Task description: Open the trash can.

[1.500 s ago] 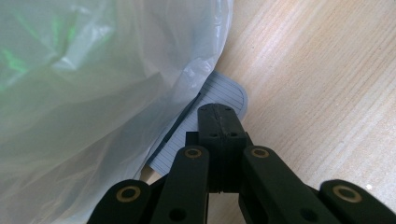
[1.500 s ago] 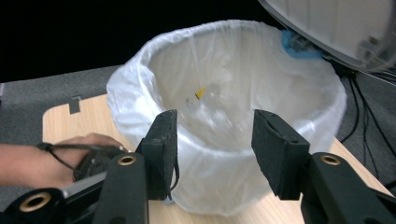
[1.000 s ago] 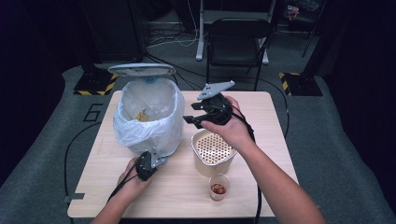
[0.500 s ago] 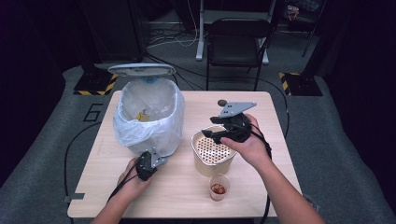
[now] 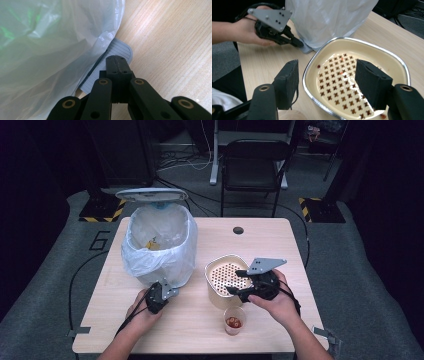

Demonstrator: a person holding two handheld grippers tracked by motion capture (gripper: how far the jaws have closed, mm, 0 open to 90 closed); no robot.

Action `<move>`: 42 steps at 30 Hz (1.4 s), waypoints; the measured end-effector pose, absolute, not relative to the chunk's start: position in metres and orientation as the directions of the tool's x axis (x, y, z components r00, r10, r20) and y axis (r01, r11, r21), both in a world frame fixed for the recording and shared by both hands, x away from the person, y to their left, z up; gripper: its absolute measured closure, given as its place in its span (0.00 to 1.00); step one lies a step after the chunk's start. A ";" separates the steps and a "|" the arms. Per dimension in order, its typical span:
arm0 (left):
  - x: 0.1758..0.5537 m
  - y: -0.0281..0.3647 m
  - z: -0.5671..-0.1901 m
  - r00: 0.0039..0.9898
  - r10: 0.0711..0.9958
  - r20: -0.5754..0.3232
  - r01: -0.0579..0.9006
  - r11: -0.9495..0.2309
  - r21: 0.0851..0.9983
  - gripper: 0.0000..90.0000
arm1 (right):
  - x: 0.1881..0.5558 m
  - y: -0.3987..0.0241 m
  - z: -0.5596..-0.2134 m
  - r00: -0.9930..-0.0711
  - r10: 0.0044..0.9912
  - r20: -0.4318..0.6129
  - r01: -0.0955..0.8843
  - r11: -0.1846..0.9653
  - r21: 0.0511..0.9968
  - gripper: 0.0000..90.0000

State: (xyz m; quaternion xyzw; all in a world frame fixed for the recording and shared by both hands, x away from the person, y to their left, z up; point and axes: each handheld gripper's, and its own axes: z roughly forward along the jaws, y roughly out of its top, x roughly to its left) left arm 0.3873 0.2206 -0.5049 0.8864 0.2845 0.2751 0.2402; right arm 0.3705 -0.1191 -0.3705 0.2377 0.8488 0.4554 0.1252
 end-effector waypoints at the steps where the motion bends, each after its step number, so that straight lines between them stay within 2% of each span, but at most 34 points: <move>1: 0.388 0.221 -0.505 0.693 0.634 0.343 0.374 -0.723 0.582 1.00 | 0.368 -0.120 -0.372 -0.854 0.521 0.002 0.290 0.472 0.832 0.38; 10: 0.387 0.221 -0.505 0.686 0.636 0.353 0.370 -0.723 0.584 1.00 | 0.345 -0.130 -0.384 -0.864 0.504 0.021 0.288 0.458 0.841 0.34; 16: 0.387 0.220 -0.505 0.685 0.637 0.355 0.370 -0.723 0.584 1.00 | 0.331 -0.137 -0.401 -0.873 0.485 0.055 0.312 0.469 0.826 0.28; 30: 0.387 0.220 -0.505 0.685 0.636 0.356 0.372 -0.725 0.579 1.00 | 0.327 -0.130 -0.438 -0.881 0.470 0.057 0.339 0.542 0.769 0.22; 42: 0.387 0.220 -0.505 0.686 0.635 0.357 0.370 -0.726 0.580 1.00 | 0.329 -0.120 -0.448 -0.887 0.457 0.060 0.341 0.562 0.754 0.21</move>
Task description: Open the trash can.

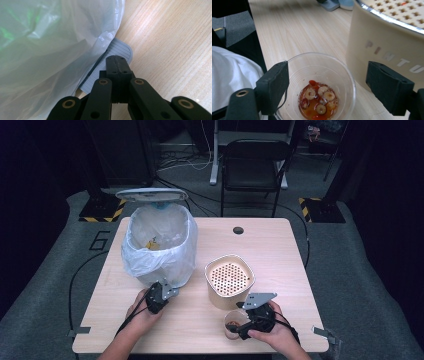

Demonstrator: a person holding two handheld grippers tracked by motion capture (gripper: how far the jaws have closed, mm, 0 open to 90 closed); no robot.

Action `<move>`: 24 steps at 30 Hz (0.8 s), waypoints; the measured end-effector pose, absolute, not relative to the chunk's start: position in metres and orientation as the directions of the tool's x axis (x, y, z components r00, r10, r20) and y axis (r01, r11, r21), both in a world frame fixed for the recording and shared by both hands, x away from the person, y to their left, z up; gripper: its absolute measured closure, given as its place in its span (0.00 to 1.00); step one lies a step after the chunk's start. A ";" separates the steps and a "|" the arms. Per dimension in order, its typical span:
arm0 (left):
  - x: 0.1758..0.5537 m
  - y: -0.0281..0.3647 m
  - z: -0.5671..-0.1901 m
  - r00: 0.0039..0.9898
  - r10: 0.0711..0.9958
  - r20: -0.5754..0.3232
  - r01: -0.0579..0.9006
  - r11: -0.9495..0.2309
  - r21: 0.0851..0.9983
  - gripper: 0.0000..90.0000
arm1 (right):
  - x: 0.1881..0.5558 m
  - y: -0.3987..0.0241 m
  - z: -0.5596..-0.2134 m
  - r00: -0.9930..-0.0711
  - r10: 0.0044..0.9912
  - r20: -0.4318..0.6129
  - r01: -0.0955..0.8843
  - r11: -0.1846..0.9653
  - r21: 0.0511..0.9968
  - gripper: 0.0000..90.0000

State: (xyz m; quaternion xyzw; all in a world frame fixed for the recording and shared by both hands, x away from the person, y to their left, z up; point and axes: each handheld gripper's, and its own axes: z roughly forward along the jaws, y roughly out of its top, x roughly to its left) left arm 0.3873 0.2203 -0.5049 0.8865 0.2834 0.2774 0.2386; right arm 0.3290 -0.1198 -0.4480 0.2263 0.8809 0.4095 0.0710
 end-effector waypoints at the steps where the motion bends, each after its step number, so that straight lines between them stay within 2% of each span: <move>1: 0.387 0.220 -0.505 0.686 0.635 0.356 0.370 -0.725 0.580 1.00 | 0.329 -0.121 -0.447 -0.885 0.463 0.059 0.342 0.557 0.757 0.22; 10: 0.387 0.220 -0.505 0.685 0.635 0.357 0.370 -0.725 0.581 1.00 | 0.322 -0.122 -0.434 -0.895 0.439 0.082 0.333 0.533 0.778 0.18; 16: 0.387 0.220 -0.505 0.685 0.635 0.357 0.368 -0.725 0.582 1.00 | 0.319 -0.111 -0.452 -0.904 0.424 0.047 0.326 0.614 0.719 0.17; 24: 0.387 0.220 -0.505 0.685 0.634 0.359 0.369 -0.727 0.580 1.00 | 0.322 -0.111 -0.455 -0.902 0.432 0.021 0.319 0.631 0.707 0.22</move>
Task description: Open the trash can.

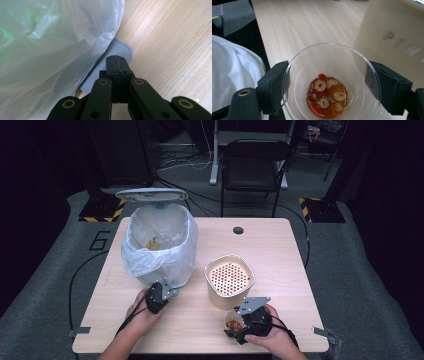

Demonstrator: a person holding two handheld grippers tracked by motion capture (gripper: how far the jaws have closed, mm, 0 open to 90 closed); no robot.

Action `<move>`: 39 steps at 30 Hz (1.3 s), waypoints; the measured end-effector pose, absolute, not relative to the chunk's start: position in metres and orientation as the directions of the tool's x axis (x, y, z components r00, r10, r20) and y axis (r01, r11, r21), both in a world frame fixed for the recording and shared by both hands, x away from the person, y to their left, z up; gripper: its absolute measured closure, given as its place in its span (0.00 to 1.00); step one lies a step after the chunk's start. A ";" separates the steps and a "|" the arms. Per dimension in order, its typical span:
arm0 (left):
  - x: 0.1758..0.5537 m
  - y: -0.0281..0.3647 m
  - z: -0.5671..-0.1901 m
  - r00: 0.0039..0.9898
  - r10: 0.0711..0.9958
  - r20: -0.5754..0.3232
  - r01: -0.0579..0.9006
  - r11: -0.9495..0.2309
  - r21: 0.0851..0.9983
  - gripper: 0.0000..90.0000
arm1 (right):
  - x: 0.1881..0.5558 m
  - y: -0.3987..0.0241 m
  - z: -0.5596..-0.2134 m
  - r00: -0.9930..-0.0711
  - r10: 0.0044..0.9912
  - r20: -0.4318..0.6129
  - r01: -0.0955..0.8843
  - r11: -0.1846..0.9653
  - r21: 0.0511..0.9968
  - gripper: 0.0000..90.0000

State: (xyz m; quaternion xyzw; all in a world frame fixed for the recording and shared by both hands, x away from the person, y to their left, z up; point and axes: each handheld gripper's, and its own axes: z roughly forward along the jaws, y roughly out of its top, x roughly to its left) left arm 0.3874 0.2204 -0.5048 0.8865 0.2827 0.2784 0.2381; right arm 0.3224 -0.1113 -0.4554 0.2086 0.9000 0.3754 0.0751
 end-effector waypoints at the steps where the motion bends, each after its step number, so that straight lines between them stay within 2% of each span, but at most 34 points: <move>1: 0.387 0.220 -0.505 0.686 0.633 0.359 0.367 -0.726 0.581 1.00 | 0.322 -0.114 -0.455 -0.890 0.454 0.033 0.343 0.621 0.704 0.23; 11: 0.387 0.220 -0.505 0.685 0.635 0.358 0.370 -0.726 0.580 1.00 | 0.341 -0.150 -0.450 -0.827 0.562 0.012 0.405 0.581 0.706 0.23; 24: 0.387 0.220 -0.505 0.685 0.635 0.357 0.370 -0.725 0.581 1.00 | 0.376 -0.207 -0.450 -0.686 0.728 0.005 0.523 0.488 0.699 0.23; 29: 0.387 0.220 -0.505 0.687 0.635 0.354 0.373 -0.726 0.578 1.00 | 0.384 -0.220 -0.451 -0.653 0.757 0.013 0.551 0.463 0.695 0.23; 39: 0.387 0.220 -0.505 0.685 0.635 0.358 0.369 -0.725 0.582 1.00 | 0.391 -0.230 -0.453 -0.644 0.764 0.035 0.554 0.434 0.710 0.21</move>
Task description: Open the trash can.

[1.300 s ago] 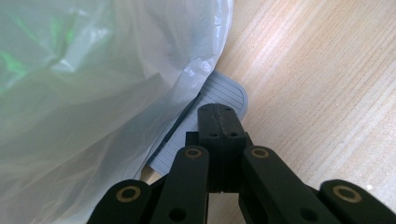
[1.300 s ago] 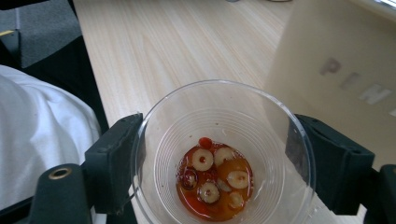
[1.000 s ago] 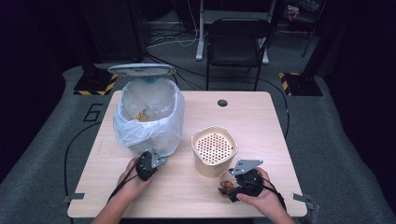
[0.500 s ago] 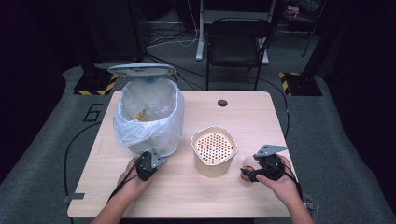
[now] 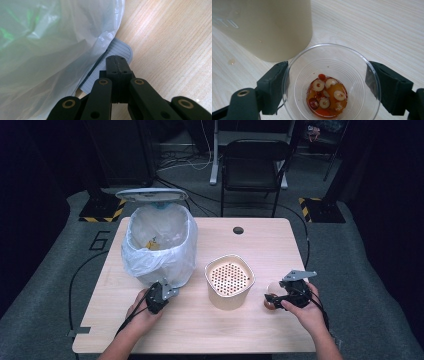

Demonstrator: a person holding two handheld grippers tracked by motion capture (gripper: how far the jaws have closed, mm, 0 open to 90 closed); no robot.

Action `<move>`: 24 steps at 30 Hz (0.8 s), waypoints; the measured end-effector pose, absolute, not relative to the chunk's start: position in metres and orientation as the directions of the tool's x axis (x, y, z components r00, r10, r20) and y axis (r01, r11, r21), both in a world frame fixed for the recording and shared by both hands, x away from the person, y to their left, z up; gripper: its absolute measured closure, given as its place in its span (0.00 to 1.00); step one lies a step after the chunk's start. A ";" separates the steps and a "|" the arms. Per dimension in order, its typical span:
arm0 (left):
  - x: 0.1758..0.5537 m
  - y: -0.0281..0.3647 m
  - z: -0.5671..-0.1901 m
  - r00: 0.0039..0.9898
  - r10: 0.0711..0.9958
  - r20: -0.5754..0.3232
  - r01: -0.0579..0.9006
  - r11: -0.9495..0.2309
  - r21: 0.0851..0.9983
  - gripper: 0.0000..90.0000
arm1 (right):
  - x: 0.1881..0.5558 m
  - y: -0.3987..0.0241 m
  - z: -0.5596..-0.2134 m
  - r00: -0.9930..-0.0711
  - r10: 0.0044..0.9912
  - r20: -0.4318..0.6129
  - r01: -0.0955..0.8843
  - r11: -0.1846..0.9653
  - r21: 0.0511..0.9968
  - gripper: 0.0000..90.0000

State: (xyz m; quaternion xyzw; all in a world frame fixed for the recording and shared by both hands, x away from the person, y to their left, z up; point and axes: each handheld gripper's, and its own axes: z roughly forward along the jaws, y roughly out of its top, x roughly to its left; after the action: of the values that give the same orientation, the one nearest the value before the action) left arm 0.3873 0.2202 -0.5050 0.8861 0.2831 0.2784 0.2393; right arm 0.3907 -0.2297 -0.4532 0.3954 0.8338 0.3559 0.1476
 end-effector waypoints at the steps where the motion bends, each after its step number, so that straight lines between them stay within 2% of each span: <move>1: 0.387 0.220 -0.505 0.685 0.635 0.358 0.369 -0.725 0.582 1.00 | 0.391 -0.230 -0.453 -0.644 0.764 0.035 0.554 0.434 0.710 0.21; 18: 0.387 0.220 -0.505 0.688 0.632 0.356 0.367 -0.727 0.580 1.00 | 0.394 -0.228 -0.428 -0.642 0.766 0.020 0.517 0.413 0.750 0.22; 20: 0.387 0.220 -0.505 0.688 0.632 0.356 0.368 -0.727 0.580 1.00 | 0.396 -0.225 -0.422 -0.649 0.761 0.007 0.497 0.417 0.760 0.25; 24: 0.387 0.220 -0.504 0.689 0.632 0.354 0.372 -0.728 0.575 1.00 | 0.401 -0.213 -0.408 -0.660 0.752 0.013 0.478 0.406 0.779 0.38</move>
State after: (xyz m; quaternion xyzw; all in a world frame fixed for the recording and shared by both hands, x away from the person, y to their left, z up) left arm 0.3872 0.2200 -0.5044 0.8881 0.2825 0.2748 0.2366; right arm 0.4011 -0.2135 -0.4079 0.3747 0.8204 0.3958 0.1727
